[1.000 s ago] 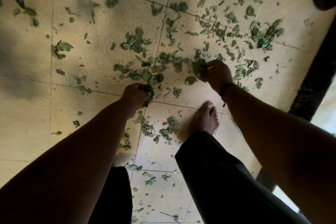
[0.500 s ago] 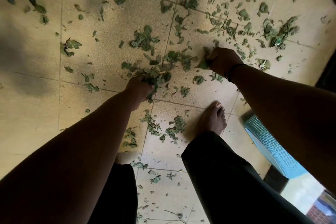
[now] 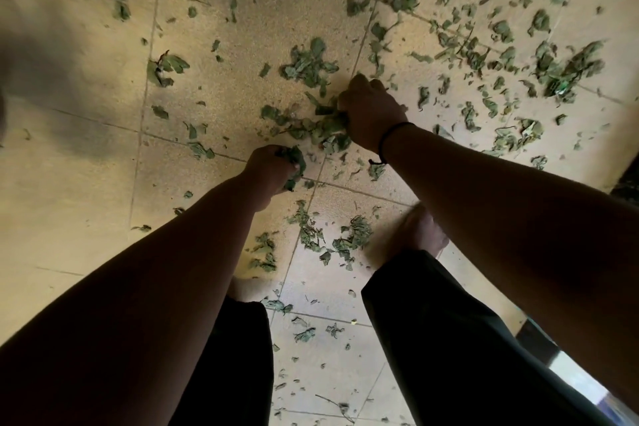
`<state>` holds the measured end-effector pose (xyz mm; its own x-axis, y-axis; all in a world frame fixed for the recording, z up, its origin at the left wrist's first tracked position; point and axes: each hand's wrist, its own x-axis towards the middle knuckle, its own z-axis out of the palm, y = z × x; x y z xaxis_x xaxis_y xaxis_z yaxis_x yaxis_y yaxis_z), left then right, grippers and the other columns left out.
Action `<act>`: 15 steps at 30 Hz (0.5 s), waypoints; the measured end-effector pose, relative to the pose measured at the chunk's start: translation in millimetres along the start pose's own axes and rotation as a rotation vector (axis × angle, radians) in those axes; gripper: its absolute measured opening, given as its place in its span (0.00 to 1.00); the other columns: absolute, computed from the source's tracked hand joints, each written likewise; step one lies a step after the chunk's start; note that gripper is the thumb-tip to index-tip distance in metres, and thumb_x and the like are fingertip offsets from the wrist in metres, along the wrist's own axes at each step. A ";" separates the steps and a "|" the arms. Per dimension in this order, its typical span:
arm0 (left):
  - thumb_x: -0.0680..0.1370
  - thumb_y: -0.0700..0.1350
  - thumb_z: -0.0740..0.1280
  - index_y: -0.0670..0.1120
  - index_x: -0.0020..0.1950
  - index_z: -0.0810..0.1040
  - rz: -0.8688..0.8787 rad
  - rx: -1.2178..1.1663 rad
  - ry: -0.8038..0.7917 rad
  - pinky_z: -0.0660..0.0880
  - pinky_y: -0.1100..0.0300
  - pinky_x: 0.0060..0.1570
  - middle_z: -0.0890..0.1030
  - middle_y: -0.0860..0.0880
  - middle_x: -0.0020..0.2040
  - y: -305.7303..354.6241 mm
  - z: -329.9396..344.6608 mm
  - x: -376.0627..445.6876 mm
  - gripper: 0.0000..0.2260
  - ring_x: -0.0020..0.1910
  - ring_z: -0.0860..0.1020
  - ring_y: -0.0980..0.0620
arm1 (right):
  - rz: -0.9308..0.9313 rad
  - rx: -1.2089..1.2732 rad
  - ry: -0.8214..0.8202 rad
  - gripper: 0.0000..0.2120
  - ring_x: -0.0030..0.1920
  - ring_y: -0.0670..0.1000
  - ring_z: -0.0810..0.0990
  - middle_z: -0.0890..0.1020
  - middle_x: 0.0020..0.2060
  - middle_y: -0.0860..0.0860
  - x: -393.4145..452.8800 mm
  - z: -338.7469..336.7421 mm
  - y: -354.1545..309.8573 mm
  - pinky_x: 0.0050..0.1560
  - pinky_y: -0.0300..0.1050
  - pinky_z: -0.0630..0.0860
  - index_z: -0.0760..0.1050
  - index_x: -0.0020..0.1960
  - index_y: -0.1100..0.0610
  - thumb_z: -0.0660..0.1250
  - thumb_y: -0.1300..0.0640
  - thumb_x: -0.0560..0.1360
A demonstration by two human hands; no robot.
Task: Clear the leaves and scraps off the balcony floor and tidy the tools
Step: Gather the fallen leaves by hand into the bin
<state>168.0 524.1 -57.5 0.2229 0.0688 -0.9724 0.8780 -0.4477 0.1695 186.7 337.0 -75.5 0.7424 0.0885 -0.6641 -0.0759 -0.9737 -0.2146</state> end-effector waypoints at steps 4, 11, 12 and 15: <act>0.78 0.34 0.67 0.42 0.68 0.74 -0.003 -0.014 -0.011 0.74 0.54 0.52 0.75 0.44 0.58 -6.8 -13.0 2.6 0.19 0.54 0.74 0.46 | 0.021 0.036 -0.076 0.23 0.57 0.65 0.75 0.71 0.61 0.61 7.9 3.6 -2.1 0.49 0.53 0.72 0.65 0.70 0.56 0.63 0.65 0.76; 0.79 0.33 0.66 0.40 0.67 0.73 0.013 -0.060 -0.039 0.75 0.58 0.42 0.76 0.44 0.54 -17.7 -18.7 -6.1 0.17 0.42 0.76 0.52 | 0.224 0.367 -0.142 0.12 0.58 0.61 0.77 0.79 0.56 0.61 -2.8 -9.4 1.8 0.56 0.49 0.74 0.77 0.59 0.63 0.67 0.62 0.77; 0.79 0.33 0.66 0.40 0.67 0.74 0.016 -0.061 -0.051 0.75 0.58 0.43 0.76 0.43 0.55 -19.1 -18.7 -9.1 0.17 0.44 0.77 0.51 | 0.292 0.491 -0.137 0.09 0.54 0.62 0.80 0.80 0.52 0.61 -8.5 -10.8 3.2 0.55 0.51 0.77 0.77 0.56 0.64 0.67 0.63 0.76; 0.78 0.34 0.67 0.42 0.66 0.75 0.015 -0.050 -0.059 0.77 0.50 0.54 0.77 0.40 0.61 -23.7 -19.7 -19.9 0.17 0.59 0.77 0.42 | 0.486 0.776 -0.112 0.06 0.43 0.57 0.83 0.80 0.46 0.59 -32.4 -14.0 5.8 0.47 0.48 0.81 0.75 0.51 0.62 0.69 0.66 0.75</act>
<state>151.1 550.9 -39.1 0.2125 0.0092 -0.9771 0.8949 -0.4034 0.1908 171.5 325.5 -45.2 0.4464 -0.2341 -0.8637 -0.8176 -0.4989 -0.2873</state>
